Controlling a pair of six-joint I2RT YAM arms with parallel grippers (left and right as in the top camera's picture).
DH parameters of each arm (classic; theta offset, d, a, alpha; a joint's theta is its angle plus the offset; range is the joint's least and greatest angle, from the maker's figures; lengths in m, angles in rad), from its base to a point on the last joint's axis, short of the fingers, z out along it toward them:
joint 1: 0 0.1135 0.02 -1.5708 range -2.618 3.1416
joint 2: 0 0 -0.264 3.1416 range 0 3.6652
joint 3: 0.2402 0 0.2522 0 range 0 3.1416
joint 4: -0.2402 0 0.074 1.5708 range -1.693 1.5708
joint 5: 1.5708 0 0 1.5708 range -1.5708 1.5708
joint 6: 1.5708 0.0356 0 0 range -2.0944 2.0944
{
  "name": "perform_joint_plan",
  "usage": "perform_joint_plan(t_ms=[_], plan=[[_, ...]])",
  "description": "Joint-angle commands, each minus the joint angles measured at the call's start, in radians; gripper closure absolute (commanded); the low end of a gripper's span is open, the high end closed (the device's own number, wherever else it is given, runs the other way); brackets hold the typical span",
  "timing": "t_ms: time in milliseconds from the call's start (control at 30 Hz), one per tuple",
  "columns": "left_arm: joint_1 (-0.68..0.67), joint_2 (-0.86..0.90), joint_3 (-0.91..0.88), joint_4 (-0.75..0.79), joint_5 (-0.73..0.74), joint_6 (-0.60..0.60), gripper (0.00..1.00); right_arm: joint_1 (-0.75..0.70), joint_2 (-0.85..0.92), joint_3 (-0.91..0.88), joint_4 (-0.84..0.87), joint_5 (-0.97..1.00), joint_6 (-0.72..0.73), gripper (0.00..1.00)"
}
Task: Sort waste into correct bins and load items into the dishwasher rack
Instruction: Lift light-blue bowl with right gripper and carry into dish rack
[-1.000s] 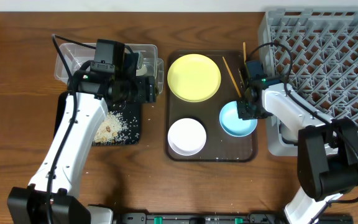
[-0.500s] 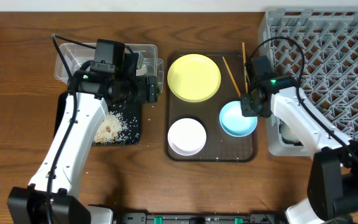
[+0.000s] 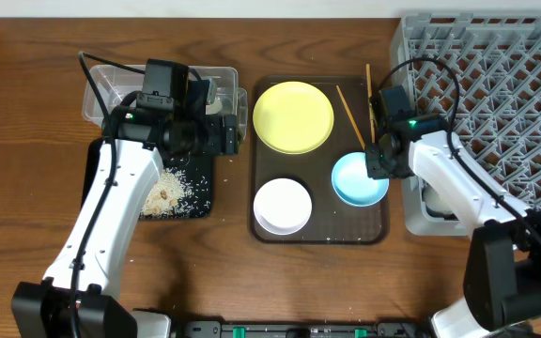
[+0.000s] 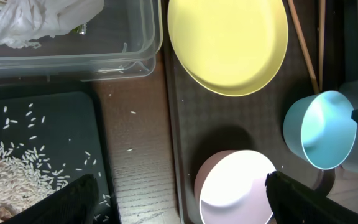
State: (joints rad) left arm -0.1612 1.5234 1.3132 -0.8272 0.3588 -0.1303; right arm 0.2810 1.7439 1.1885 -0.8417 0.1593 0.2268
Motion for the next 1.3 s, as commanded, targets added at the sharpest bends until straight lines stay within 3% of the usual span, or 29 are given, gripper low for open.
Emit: perform_joint_plan(t_ms=[0,233,733,833,1000,1267], plan=[[-0.004,0.007,0.011,-0.002,-0.013,0.002,0.11,0.006,0.013,-0.022,0.004,0.016,0.004,0.71],[-0.004,0.007,0.011,-0.002,-0.013,0.002,0.11,0.006,0.014,-0.061,0.017,0.016,0.005,0.78],[-0.004,0.007,0.011,-0.002,-0.013,0.002,0.11,0.006,0.014,-0.116,0.068,-0.037,0.005,0.82],[-0.004,0.007,0.011,-0.002,-0.013,0.002,0.11,0.007,0.014,-0.122,0.068,-0.036,0.005,0.89],[-0.004,0.007,0.011,-0.002,-0.013,0.002,0.11,0.006,0.013,-0.099,0.071,-0.032,0.005,0.99],[-0.004,0.007,0.011,-0.002,-0.013,0.002,0.11,-0.006,-0.084,-0.008,0.005,-0.028,0.004,0.99]])
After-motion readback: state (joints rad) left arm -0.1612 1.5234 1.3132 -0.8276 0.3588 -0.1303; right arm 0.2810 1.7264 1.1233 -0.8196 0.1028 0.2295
